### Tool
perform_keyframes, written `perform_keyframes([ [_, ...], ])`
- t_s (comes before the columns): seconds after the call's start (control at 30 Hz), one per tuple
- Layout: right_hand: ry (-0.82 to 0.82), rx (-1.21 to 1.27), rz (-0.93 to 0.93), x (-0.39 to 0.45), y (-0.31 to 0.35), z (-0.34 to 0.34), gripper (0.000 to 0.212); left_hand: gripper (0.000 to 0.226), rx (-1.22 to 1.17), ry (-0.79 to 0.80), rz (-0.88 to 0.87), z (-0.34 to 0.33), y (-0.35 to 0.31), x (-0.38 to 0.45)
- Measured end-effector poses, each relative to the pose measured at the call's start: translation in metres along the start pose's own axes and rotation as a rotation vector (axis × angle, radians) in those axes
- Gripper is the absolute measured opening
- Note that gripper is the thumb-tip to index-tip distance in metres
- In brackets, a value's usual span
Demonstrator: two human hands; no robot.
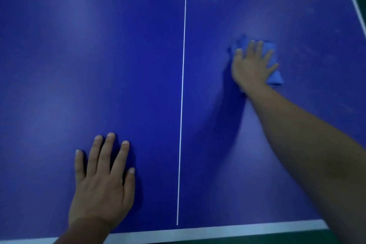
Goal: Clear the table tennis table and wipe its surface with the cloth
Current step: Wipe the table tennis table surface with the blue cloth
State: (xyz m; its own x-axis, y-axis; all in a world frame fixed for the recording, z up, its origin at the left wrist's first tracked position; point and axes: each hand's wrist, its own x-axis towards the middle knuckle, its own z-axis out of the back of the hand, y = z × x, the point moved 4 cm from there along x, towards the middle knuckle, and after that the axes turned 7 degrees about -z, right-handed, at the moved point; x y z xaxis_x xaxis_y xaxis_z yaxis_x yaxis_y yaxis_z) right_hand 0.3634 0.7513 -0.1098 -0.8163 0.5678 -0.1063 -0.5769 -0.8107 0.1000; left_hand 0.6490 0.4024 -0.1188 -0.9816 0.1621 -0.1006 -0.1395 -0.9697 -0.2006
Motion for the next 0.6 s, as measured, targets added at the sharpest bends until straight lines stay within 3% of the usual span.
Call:
perform_keyframes([
  [0.1,-0.034,-0.061,0.512,-0.096,0.060,-0.022,0.064,0.064,0.004,-0.006,0.011,0.000,0.000,0.000],
  [0.17,0.069,-0.132,0.827,-0.140,0.075,-0.033,0.066,0.065,-0.005,-0.030,0.014,0.000,0.000,0.002],
  [0.23,0.061,-0.150,0.779,-0.112,0.057,-0.028,0.067,0.065,-0.002,-0.038,0.009,-0.001,0.000,0.002],
  [0.3,-0.048,-0.137,0.481,-0.049,0.017,-0.014,0.066,0.065,0.000,-0.046,0.011,-0.001,0.000,0.001],
  [0.4,0.032,-0.025,0.112,0.022,-0.051,0.008,0.062,0.064,-0.001,-0.042,0.008,-0.002,0.000,0.001],
  [0.47,0.046,-0.008,0.137,0.012,-0.067,0.009,0.062,0.064,0.010,-0.022,0.002,-0.004,0.000,0.001],
  [0.6,-0.003,-0.109,0.493,-0.114,-0.100,-0.004,0.062,0.064,-0.004,-0.019,0.013,-0.004,0.000,0.000],
])
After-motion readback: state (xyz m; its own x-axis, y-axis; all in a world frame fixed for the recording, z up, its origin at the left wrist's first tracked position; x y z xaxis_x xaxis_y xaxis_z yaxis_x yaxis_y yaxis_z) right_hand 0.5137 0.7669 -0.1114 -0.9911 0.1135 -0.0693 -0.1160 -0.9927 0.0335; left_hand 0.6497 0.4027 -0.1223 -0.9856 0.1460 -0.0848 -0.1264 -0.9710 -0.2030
